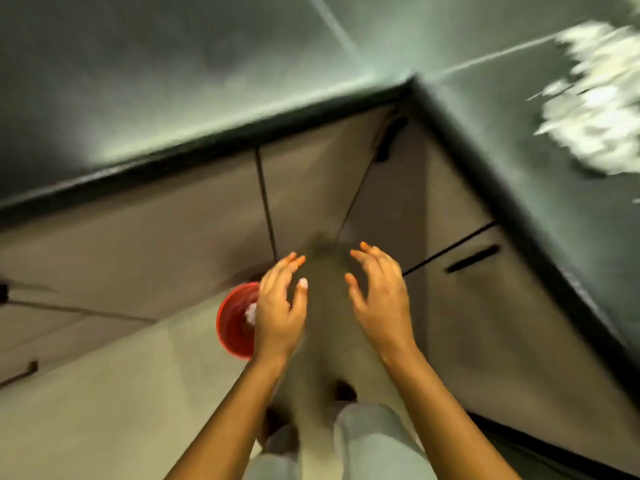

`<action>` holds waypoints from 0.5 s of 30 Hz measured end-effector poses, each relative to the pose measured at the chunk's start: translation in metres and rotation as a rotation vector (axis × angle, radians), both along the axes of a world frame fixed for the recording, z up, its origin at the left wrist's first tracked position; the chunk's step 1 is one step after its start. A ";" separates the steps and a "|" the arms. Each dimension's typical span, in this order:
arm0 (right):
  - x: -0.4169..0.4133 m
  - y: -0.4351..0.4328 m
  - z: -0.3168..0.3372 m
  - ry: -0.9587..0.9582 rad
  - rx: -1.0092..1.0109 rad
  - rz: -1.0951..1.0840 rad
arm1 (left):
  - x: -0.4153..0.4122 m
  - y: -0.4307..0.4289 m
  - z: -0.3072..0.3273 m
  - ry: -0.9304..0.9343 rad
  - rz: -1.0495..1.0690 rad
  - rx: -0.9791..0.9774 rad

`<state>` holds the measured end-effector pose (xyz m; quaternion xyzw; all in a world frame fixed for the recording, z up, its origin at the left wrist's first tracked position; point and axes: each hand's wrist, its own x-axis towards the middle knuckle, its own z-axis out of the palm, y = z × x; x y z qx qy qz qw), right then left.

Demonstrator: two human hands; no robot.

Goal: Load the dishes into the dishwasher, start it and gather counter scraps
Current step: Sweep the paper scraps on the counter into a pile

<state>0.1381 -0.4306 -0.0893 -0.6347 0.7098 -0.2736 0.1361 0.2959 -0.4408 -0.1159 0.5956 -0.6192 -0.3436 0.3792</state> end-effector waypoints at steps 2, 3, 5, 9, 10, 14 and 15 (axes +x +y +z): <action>-0.039 0.001 0.066 0.067 -0.122 -0.095 | -0.033 -0.016 0.059 0.031 -0.121 -0.096; -0.059 0.005 0.093 0.093 -0.159 -0.157 | -0.050 -0.023 0.082 0.021 -0.175 -0.140; -0.102 0.009 0.137 0.106 -0.229 -0.294 | -0.092 -0.046 0.120 0.000 -0.295 -0.218; -0.173 0.023 0.165 0.168 -0.204 -0.558 | -0.175 -0.082 0.159 -0.147 -0.461 -0.235; -0.189 0.024 0.164 0.175 -0.129 -0.608 | -0.194 -0.089 0.164 -0.206 -0.497 -0.226; -0.242 0.017 0.144 0.094 0.244 -0.675 | -0.259 -0.116 0.159 -0.570 -0.621 -0.122; -0.251 0.011 0.141 0.084 0.308 -0.676 | -0.271 -0.121 0.157 -0.648 -0.632 -0.104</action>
